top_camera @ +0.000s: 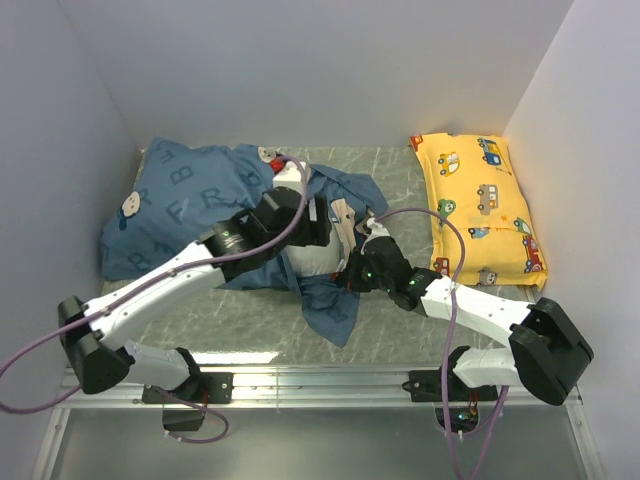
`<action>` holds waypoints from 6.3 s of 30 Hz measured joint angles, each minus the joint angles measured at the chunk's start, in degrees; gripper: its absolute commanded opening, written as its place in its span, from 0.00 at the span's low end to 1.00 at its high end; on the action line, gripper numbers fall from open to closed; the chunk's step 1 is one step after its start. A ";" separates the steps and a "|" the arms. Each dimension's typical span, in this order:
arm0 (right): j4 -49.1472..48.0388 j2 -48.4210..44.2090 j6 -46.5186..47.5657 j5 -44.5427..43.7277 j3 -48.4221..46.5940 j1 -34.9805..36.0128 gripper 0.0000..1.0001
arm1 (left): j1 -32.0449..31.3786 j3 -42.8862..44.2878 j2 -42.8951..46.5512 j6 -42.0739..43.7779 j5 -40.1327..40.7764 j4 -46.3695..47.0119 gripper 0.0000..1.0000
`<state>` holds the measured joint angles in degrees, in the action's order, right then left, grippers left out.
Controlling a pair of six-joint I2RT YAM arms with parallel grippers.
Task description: Remove the pillowcase from the pillow
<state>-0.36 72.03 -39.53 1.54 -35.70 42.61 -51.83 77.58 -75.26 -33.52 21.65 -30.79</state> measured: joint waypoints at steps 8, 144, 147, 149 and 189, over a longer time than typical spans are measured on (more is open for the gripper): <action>-0.02 -0.04 -0.46 -0.17 0.02 0.00 0.00 | -0.42 -7.67 -8.11 -2.56 2.93 2.62 0.96; 2.78 -3.34 -1.44 32.85 -21.29 -31.61 0.77 | 5.62 -21.53 12.07 -15.78 -7.45 31.50 0.00; 5.27 -8.33 1.46 27.82 -19.89 -24.52 0.79 | 5.64 -18.73 3.06 -15.78 -11.82 31.63 0.01; 6.10 -11.39 2.89 25.29 -18.03 -20.68 0.80 | 5.64 -16.63 -1.97 -15.76 -13.84 31.56 0.00; 9.81 -4.57 11.15 2.93 -10.03 -10.10 0.00 | 10.51 -9.29 -6.54 -9.57 12.50 6.19 0.00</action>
<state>9.45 67.46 -28.38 4.47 -45.74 32.51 -41.32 68.29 -81.80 -43.09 34.15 -24.60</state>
